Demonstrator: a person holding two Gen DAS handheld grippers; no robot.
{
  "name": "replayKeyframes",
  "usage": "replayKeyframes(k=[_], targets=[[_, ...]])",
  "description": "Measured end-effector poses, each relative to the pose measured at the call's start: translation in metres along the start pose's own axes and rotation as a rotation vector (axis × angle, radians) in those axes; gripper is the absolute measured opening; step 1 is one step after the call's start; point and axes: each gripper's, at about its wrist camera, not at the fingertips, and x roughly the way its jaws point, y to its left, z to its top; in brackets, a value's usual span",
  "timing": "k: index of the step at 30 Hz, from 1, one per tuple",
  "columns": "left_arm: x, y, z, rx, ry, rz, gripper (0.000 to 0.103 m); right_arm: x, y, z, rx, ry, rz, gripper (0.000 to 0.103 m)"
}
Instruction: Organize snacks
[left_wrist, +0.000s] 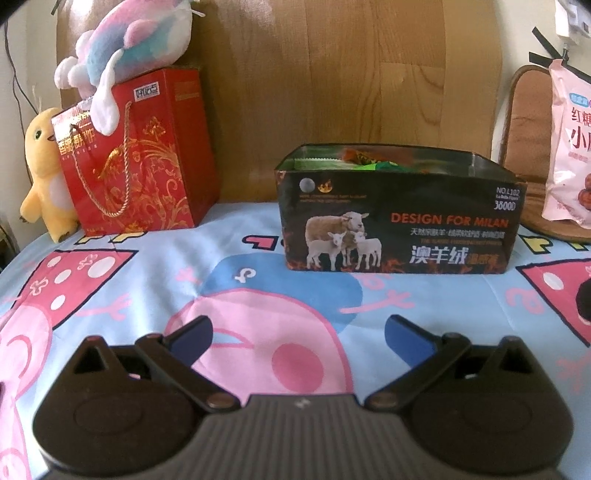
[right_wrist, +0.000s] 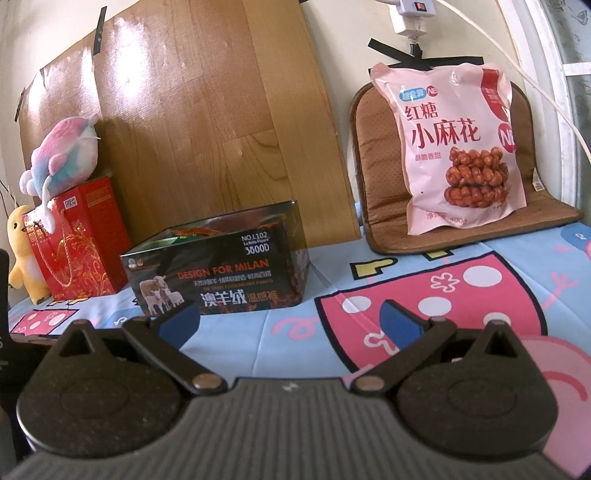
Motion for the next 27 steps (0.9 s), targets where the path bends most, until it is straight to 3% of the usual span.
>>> replayKeyframes(k=[27], targets=[[-0.0047,-0.0026,-0.0008,0.007,0.024,-0.036,0.103,-0.0048,0.0018,0.0004,-0.013,-0.029,0.008,0.103]])
